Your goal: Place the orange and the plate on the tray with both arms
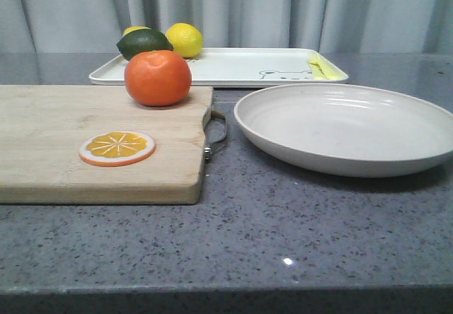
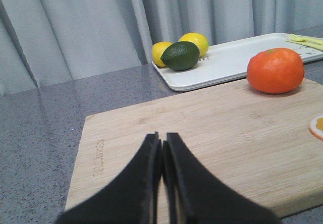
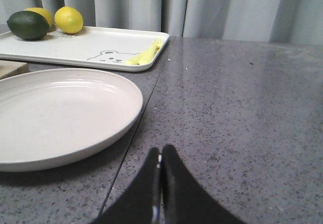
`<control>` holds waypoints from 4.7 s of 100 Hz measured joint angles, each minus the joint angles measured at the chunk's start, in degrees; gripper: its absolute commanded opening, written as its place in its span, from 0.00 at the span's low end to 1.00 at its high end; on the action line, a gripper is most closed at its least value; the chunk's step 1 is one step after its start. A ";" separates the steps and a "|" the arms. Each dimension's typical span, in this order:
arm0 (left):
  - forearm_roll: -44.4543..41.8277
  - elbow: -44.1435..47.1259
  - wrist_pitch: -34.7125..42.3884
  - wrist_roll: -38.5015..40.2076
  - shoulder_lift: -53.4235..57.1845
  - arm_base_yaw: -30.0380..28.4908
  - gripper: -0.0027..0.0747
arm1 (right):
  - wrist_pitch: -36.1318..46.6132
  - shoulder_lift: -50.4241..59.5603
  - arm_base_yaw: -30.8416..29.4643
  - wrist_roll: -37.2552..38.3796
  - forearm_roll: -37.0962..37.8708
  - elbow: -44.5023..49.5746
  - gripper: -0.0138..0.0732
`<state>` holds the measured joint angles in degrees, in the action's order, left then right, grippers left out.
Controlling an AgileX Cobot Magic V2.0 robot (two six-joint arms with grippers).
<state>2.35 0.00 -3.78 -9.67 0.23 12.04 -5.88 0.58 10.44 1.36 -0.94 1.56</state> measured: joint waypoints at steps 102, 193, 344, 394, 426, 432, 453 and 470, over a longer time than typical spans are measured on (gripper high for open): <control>17.74 -32.90 -25.42 0.09 -22.28 0.00 0.01 | -30.84 -2.44 0.00 0.00 -14.61 -32.57 0.08; 23.54 -35.29 -26.33 -2.89 -27.26 0.00 0.82 | -39.95 -15.52 0.00 0.00 -14.88 -42.02 0.73; 71.48 -56.97 -20.63 -73.46 -85.63 9.10 0.79 | -39.64 -15.52 0.00 0.00 -17.06 -42.02 0.80; 72.99 -57.24 -17.21 -73.56 -91.75 9.10 0.79 | -39.74 -15.52 0.00 0.00 -16.95 -42.02 0.80; 73.38 -57.33 -17.21 -73.56 -94.23 9.10 0.76 | -39.74 -15.52 0.00 0.00 -16.95 -42.02 0.80; 73.38 -57.33 -17.21 -73.56 -94.42 9.10 0.71 | -39.74 -15.52 0.00 0.00 -16.95 -42.02 0.80; 73.46 -57.33 -17.12 -73.56 -94.56 9.10 0.40 | -39.74 -15.52 0.00 0.00 -16.85 -42.02 0.80; 73.46 -57.36 -17.23 -73.56 -94.56 9.10 0.22 | -39.74 -15.52 0.00 0.00 -16.85 -42.02 0.80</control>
<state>75.81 -57.36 -21.01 -83.23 -94.33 21.14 -45.62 -14.94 10.44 1.36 -17.79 -40.47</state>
